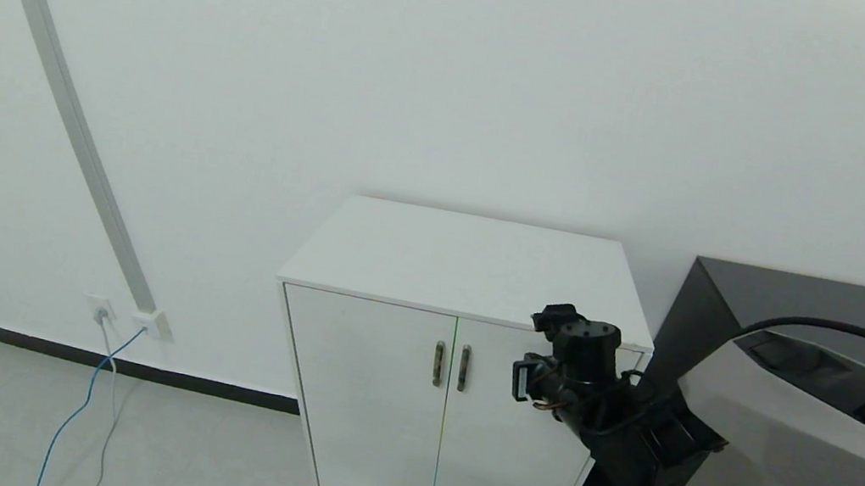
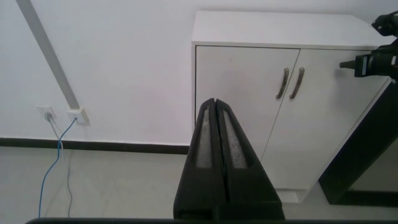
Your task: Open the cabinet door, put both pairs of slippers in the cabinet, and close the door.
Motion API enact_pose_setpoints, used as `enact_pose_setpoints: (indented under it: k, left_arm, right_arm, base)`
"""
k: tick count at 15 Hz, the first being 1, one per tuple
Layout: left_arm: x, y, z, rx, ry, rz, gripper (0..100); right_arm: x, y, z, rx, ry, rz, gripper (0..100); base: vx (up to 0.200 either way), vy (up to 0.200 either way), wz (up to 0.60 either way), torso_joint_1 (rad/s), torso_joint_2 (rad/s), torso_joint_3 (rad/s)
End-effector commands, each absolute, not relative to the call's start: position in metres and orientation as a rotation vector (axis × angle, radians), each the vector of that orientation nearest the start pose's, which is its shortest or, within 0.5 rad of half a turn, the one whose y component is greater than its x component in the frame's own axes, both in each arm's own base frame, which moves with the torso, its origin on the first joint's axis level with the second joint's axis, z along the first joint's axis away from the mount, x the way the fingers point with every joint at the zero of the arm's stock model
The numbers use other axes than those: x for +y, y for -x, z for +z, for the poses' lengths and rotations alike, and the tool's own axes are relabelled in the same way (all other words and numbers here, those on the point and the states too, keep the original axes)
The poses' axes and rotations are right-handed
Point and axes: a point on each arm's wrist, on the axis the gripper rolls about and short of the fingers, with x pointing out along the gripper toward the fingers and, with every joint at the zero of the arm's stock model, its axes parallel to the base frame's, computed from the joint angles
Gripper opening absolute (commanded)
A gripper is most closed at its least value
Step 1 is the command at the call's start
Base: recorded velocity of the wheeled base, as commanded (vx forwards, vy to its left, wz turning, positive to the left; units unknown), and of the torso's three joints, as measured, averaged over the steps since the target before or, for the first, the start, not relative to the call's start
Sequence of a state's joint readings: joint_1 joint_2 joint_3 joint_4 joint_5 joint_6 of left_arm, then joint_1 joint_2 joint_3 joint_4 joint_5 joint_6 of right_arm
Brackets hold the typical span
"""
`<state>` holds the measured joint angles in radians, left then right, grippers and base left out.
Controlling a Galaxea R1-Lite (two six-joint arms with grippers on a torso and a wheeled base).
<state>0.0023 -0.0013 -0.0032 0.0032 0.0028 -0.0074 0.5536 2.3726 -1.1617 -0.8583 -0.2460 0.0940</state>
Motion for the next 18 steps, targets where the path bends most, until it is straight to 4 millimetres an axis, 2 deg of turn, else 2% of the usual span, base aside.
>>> enact_pose_setpoints:
  k: [1, 4, 5, 10, 18]
  left_arm:
    - [0.0, 0.023, 0.076, 0.0, 0.008, 0.006, 0]
    - [0.0, 0.023, 0.076, 0.0, 0.008, 0.008, 0]
    - [0.0, 0.023, 0.076, 0.0, 0.008, 0.008, 0]
    - [0.0, 0.023, 0.076, 0.0, 0.008, 0.006, 0]
    - [0.0, 0.023, 0.076, 0.0, 0.008, 0.006, 0]
  right_arm:
    - [0.22, -0.362, 0.062, 0.32, 0.035, 0.293, 0]
    - [0.207, -0.34, 0.075, 0.311, 0.028, 0.293, 0]
    - [0.196, -0.326, 0.081, 0.308, 0.027, 0.289, 0]
    - [0.155, -0.282, 0.101, 0.294, 0.015, 0.253, 0]
    - [0.106, -0.224, 0.123, 0.275, -0.004, 0.198, 0]
  base:
    - [0.0, 0.0, 0.0, 0.0, 0.0, 0.0]
    - [0.0, 0.0, 0.0, 0.0, 0.0, 0.0]
    - [0.0, 0.0, 0.0, 0.0, 0.0, 0.0]
    - [0.0, 0.0, 0.0, 0.0, 0.0, 0.0]
    - [0.0, 0.0, 0.0, 0.0, 0.0, 0.0]
